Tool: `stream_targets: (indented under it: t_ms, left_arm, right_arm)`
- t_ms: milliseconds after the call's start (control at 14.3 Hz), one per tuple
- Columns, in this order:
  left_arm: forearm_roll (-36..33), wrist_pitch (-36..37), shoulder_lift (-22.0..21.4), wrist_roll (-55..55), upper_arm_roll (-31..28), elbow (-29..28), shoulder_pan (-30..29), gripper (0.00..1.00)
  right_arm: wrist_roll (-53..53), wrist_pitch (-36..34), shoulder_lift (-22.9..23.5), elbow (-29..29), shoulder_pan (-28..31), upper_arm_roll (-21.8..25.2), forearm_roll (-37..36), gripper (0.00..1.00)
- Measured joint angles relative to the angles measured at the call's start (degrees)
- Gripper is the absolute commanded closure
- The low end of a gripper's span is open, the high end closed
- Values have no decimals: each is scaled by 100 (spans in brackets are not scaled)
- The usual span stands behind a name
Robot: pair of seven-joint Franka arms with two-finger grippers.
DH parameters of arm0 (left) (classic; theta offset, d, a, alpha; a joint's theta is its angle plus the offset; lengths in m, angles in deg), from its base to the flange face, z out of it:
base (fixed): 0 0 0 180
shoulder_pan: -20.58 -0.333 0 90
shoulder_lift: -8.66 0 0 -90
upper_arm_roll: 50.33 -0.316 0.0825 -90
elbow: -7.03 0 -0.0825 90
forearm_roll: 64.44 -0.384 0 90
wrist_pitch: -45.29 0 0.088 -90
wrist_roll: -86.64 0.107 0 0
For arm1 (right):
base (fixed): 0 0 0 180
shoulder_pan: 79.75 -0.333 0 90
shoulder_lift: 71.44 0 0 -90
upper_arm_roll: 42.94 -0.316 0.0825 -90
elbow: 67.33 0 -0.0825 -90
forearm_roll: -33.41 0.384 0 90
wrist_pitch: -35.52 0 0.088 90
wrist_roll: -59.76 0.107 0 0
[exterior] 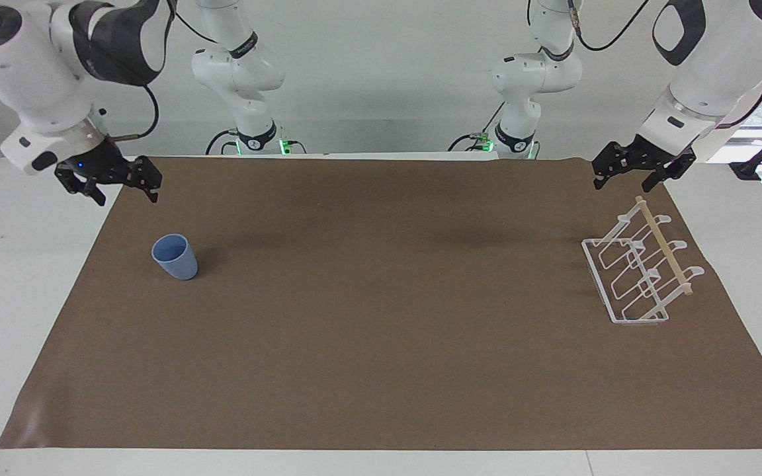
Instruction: Hang cup on cup holder
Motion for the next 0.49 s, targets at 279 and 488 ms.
stream_targets:
  t_ms: [279,488]
  left_arm:
    - [0,0,0,0,-2,-2,0,0]
    - [0,0,0,0,-2,-7,0,0]
  right_arm:
    - [-214,1324,155,-1270,52,4,32,0]
    - [-718,1601,378,-1429,310,11,66,0]
